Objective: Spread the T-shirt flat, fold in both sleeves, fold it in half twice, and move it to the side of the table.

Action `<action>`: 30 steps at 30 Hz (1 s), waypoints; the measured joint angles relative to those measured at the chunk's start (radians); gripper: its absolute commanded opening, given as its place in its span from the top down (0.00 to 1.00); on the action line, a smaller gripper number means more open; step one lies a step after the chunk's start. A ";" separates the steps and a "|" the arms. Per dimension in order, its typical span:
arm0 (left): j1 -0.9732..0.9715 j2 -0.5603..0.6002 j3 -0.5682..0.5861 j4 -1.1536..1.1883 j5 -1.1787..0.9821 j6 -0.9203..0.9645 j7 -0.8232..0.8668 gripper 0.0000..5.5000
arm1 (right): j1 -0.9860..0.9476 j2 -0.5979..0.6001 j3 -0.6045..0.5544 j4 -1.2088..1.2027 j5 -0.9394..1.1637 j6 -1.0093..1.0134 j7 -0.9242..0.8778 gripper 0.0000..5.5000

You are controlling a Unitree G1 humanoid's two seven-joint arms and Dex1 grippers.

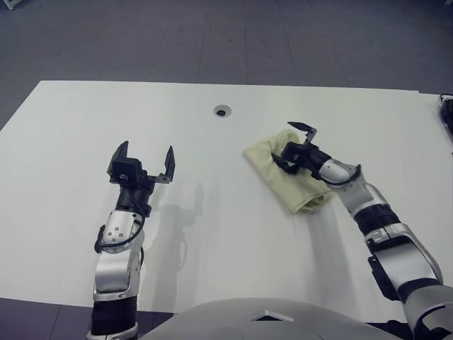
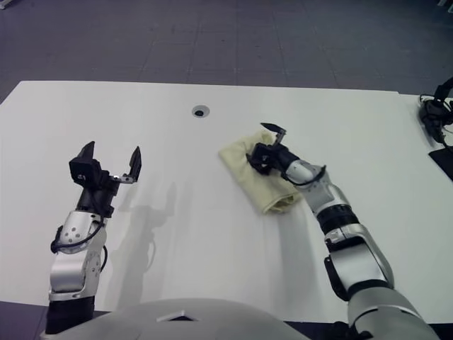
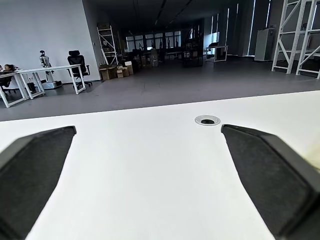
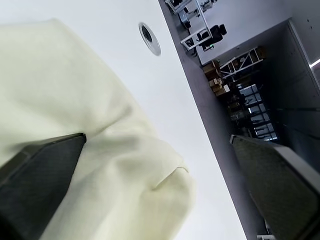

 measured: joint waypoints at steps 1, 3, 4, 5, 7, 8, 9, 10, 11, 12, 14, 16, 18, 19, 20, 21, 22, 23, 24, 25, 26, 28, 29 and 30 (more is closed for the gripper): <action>0.011 -0.005 -0.002 -0.014 0.001 0.001 0.004 0.02 | 0.046 -0.040 -0.043 -0.024 0.020 0.018 -0.006 0.02; 0.029 -0.010 -0.007 -0.040 0.004 0.003 0.009 0.02 | 0.134 -0.104 -0.125 -0.057 0.062 0.050 -0.027 0.02; 0.041 -0.015 -0.013 -0.061 0.013 0.004 0.016 0.02 | 0.195 -0.135 -0.181 -0.075 0.094 0.068 -0.044 0.02; 0.049 -0.020 -0.018 -0.075 0.018 0.006 0.022 0.02 | 0.249 -0.155 -0.229 -0.090 0.122 0.080 -0.054 0.02; 0.061 -0.035 -0.030 -0.095 0.021 0.010 0.030 0.02 | 0.342 -0.180 -0.303 -0.124 0.174 0.099 -0.065 0.02; 0.064 -0.044 -0.039 -0.105 0.022 0.011 0.037 0.02 | 0.404 -0.181 -0.353 -0.149 0.220 0.115 -0.069 0.02; 0.065 -0.047 -0.045 -0.111 0.026 0.011 0.041 0.02 | 0.440 -0.179 -0.387 -0.165 0.250 0.130 -0.073 0.02; 0.067 -0.049 -0.048 -0.112 0.040 0.011 0.045 0.02 | 0.461 -0.176 -0.410 -0.174 0.273 0.141 -0.073 0.02; 0.071 -0.051 -0.049 -0.113 0.045 0.011 0.049 0.02 | 0.479 -0.166 -0.435 -0.182 0.299 0.161 -0.076 0.02; 0.078 -0.052 -0.049 -0.114 0.051 0.011 0.053 0.02 | 0.486 -0.155 -0.453 -0.187 0.323 0.178 -0.078 0.02; 0.083 -0.052 -0.049 -0.117 0.058 0.011 0.060 0.02 | 0.495 -0.131 -0.483 -0.208 0.357 0.213 -0.087 0.02; 0.086 -0.052 -0.048 -0.135 0.059 0.012 0.063 0.02 | 0.513 -0.093 -0.522 -0.238 0.400 0.251 -0.107 0.02; 0.092 -0.053 -0.047 -0.147 0.058 0.013 0.066 0.02 | 0.524 -0.080 -0.532 -0.255 0.399 0.257 -0.118 0.02; 0.097 -0.054 -0.047 -0.148 0.058 0.014 0.067 0.02 | 0.527 -0.078 -0.531 -0.265 0.387 0.254 -0.129 0.02; 0.099 -0.056 -0.047 -0.148 0.058 0.016 0.068 0.02 | 0.528 -0.077 -0.530 -0.271 0.371 0.248 -0.134 0.02; 0.100 -0.057 -0.047 -0.148 0.059 0.020 0.068 0.02 | 0.532 -0.077 -0.519 -0.295 0.333 0.219 -0.151 0.02; 0.098 -0.058 -0.048 -0.148 0.059 0.020 0.068 0.02 | 0.527 -0.077 -0.513 -0.317 0.314 0.193 -0.160 0.02; 0.094 -0.058 -0.048 -0.148 0.059 0.021 0.068 0.02 | 0.515 -0.077 -0.510 -0.336 0.295 0.162 -0.171 0.02; 0.089 -0.058 -0.048 -0.147 0.059 0.021 0.069 0.02 | 0.498 -0.077 -0.509 -0.354 0.279 0.136 -0.183 0.02; 0.075 -0.058 -0.048 -0.143 0.059 0.021 0.069 0.02 | 0.468 -0.073 -0.507 -0.384 0.269 0.096 -0.203 0.02; 0.057 -0.060 -0.048 -0.134 0.060 0.020 0.071 0.02 | 0.430 -0.062 -0.506 -0.415 0.268 0.048 -0.214 0.02; 0.006 -0.076 -0.050 -0.103 0.061 0.018 0.086 0.02 | 0.369 -0.015 -0.493 -0.483 0.271 -0.031 -0.243 0.02; -0.022 -0.086 -0.051 -0.088 0.063 0.018 0.096 0.02 | 0.350 0.019 -0.478 -0.510 0.282 -0.058 -0.249 0.02; -0.057 -0.094 -0.056 -0.064 0.076 0.011 0.110 0.02 | 0.337 0.065 -0.456 -0.531 0.302 -0.082 -0.249 0.02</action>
